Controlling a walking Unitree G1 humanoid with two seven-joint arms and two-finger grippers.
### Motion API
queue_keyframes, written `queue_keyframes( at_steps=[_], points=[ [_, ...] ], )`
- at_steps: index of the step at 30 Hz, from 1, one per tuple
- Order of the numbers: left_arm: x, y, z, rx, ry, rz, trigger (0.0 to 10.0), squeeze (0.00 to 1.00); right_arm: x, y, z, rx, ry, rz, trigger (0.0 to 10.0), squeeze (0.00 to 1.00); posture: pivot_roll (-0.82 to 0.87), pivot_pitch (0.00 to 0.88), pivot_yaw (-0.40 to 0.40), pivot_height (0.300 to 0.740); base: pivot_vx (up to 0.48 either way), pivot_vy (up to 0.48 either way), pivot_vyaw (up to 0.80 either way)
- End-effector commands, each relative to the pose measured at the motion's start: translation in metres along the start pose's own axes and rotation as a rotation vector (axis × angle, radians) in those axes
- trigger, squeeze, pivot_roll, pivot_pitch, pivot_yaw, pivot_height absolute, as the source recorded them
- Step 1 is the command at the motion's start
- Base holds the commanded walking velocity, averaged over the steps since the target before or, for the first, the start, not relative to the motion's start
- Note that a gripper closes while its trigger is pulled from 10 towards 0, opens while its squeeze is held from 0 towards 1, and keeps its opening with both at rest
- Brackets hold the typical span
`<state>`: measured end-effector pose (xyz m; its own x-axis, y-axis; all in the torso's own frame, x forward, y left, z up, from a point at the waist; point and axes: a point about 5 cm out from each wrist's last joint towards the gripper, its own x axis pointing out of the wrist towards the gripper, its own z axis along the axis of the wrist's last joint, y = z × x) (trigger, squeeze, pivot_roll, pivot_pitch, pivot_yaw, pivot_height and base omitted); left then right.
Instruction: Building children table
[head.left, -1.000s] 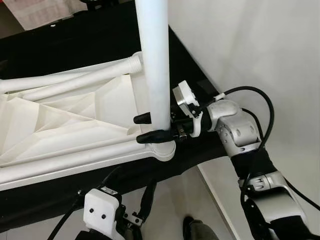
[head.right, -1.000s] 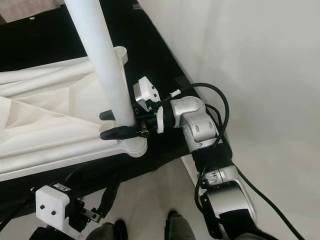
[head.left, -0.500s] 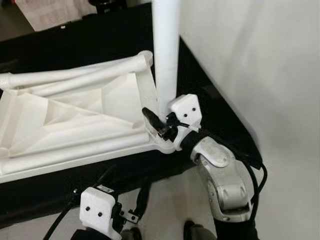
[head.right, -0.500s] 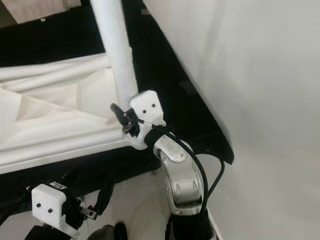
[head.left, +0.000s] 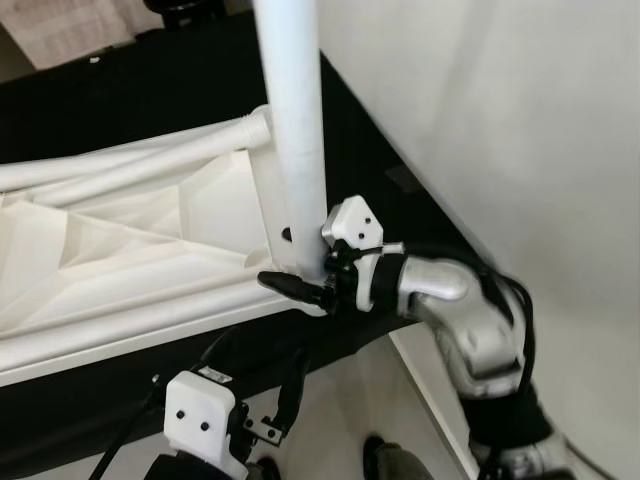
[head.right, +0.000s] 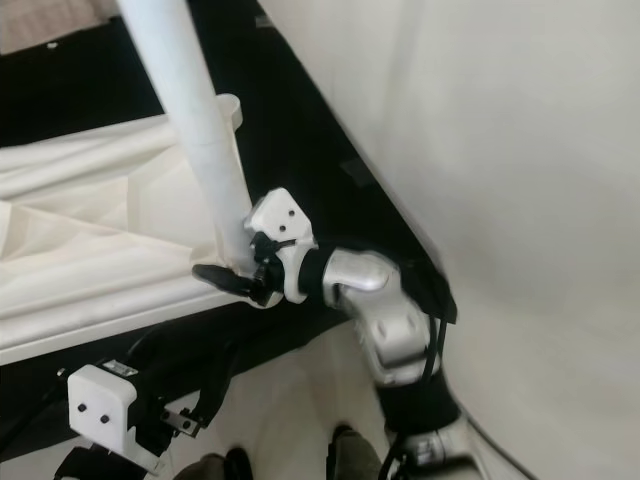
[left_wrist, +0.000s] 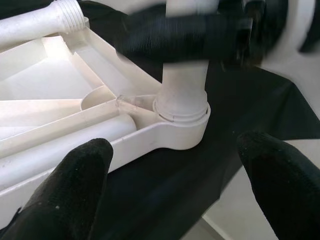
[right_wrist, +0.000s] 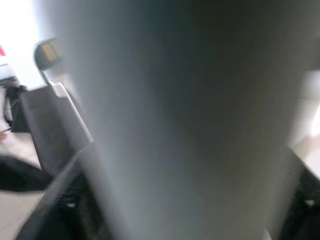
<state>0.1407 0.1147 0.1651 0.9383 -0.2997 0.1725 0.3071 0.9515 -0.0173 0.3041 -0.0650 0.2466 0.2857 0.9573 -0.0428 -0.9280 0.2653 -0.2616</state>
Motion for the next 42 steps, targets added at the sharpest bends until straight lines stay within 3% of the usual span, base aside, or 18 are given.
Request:
queue_keyframes(
  at_steps=[1, 4, 7, 8, 12, 13, 14, 21, 27, 29, 30, 31, 32, 34, 35, 38, 41, 42],
  points=[
    [-0.003, -0.001, -0.006, -0.006, 0.038, 0.003, 10.0, 0.0, 0.001, -0.001, -0.002, -0.014, -0.013, 0.09, 10.0, 0.0, 0.03, 0.303, 0.037, 0.74, 0.0, 0.0, 0.0],
    [-0.004, -0.002, -0.005, -0.007, 0.038, 0.005, 10.0, 0.0, -0.006, -0.016, 0.0, -0.06, 0.019, 0.217, 10.0, 0.0, 0.04, 0.306, 0.036, 0.74, 0.0, 0.0, 0.0],
    [-0.005, -0.003, -0.005, -0.007, 0.04, 0.007, 10.0, 0.0, -0.005, -0.024, 0.003, -0.064, 0.018, 0.248, 10.0, 0.0, 0.04, 0.307, 0.039, 0.74, 0.0, 0.0, 0.0],
    [-0.006, -0.003, -0.004, -0.008, 0.042, 0.006, 10.0, 0.0, -0.004, -0.027, 0.005, -0.057, 0.014, 0.266, 9.3, 0.0, 0.04, 0.307, 0.041, 0.74, 0.0, 0.0, 0.0],
    [-0.006, -0.003, -0.005, -0.008, 0.043, 0.006, 10.0, 0.0, -0.003, -0.029, 0.007, -0.05, 0.01, 0.287, 9.3, 0.0, 0.04, 0.307, 0.041, 0.74, 0.0, 0.0, 0.0],
    [-0.006, -0.003, -0.005, -0.008, 0.045, 0.004, 10.0, 0.0, -0.003, -0.03, 0.008, -0.046, 0.01, 0.323, 1.6, 0.0, 0.04, 0.307, 0.042, 0.74, 0.0, 0.0, 0.0],
    [-0.007, -0.003, -0.005, -0.008, 0.046, 0.003, 10.0, 0.0, -0.004, -0.031, 0.008, -0.04, 0.009, 0.367, 0.0, 0.0, 0.04, 0.306, 0.045, 0.74, 0.0, 0.0, 0.0],
    [-0.008, -0.004, -0.005, -0.009, 0.05, 0.001, 10.0, 0.0, -0.007, -0.034, 0.004, -0.03, 0.018, 0.409, 0.0, 0.0, 0.04, 0.304, 0.047, 0.74, 0.0, 0.0, 0.0],
    [-0.008, -0.004, -0.005, -0.011, 0.051, -0.001, 10.0, 0.0, -0.021, -0.036, -0.012, -0.031, 0.054, 0.272, 0.0, 0.0, 0.01, 0.308, 0.053, 0.74, 0.0, 0.0, 0.0],
    [-0.008, -0.003, -0.005, -0.013, 0.052, -0.002, 10.0, 0.0, -0.029, -0.029, -0.026, 0.022, 0.097, 0.058, 0.0, 0.0, 0.0, 0.313, 0.05, 0.74, 0.0, 0.0, 0.0],
    [-0.008, -0.002, -0.005, -0.013, 0.053, -0.004, 10.0, 0.0, -0.026, -0.025, -0.046, 0.047, 0.205, -0.301, 0.0, 0.0, 0.0, 0.318, 0.049, 0.74, 0.0, 0.0, 0.0],
    [-0.009, -0.001, -0.005, -0.012, 0.054, -0.004, 10.0, 0.0, -0.03, -0.022, -0.057, 0.049, 0.283, -0.564, 0.0, 0.0, 0.0, 0.318, 0.05, 0.74, 0.0, 0.0, 0.0],
    [-0.009, -0.001, -0.005, -0.012, 0.054, -0.004, 10.0, 0.0, -0.03, -0.022, -0.057, 0.049, 0.283, -0.564, 0.0, 0.0, 0.0, 0.318, 0.05, 0.74, 0.0, 0.0, 0.0],
    [-0.008, 0.001, -0.005, -0.01, 0.055, -0.008, 10.0, 0.0, -0.032, 0.017, -0.071, 0.131, 0.341, -0.776, 0.0, 0.0, -0.01, 0.325, 0.072, 0.74, 0.0, 0.0, 0.0],
    [-0.008, 0.001, -0.005, -0.01, 0.055, -0.01, 10.0, 0.0, -0.029, 0.03, -0.07, 0.149, 0.327, -0.766, 0.0, 0.0, -0.01, 0.325, 0.072, 0.74, 0.0, 0.0, 0.0],
    [-0.007, 0.002, -0.006, -0.009, 0.056, -0.012, 10.0, 0.0, -0.02, 0.035, -0.07, 0.166, 0.308, -0.743, 0.0, 0.0, -0.01, 0.308, 0.075, 0.74, 0.0, 0.0, 0.0],
    [-0.005, 0.002, -0.007, -0.008, 0.057, -0.019, 10.0, 0.0, 0.006, 0.03, -0.065, 0.164, 0.253, -0.644, 0.0, 0.0, -0.01, 0.297, 0.066, 0.74, 0.0, 0.0, 0.0],
    [-0.005, 0.002, -0.007, -0.008, 0.057, -0.019, 10.0, 0.0, 0.006, 0.03, -0.065, 0.164, 0.253, -0.644, 0.0, 0.0, -0.01, 0.297, 0.066, 0.74, 0.0, 0.0, 0.0]
  ],
)
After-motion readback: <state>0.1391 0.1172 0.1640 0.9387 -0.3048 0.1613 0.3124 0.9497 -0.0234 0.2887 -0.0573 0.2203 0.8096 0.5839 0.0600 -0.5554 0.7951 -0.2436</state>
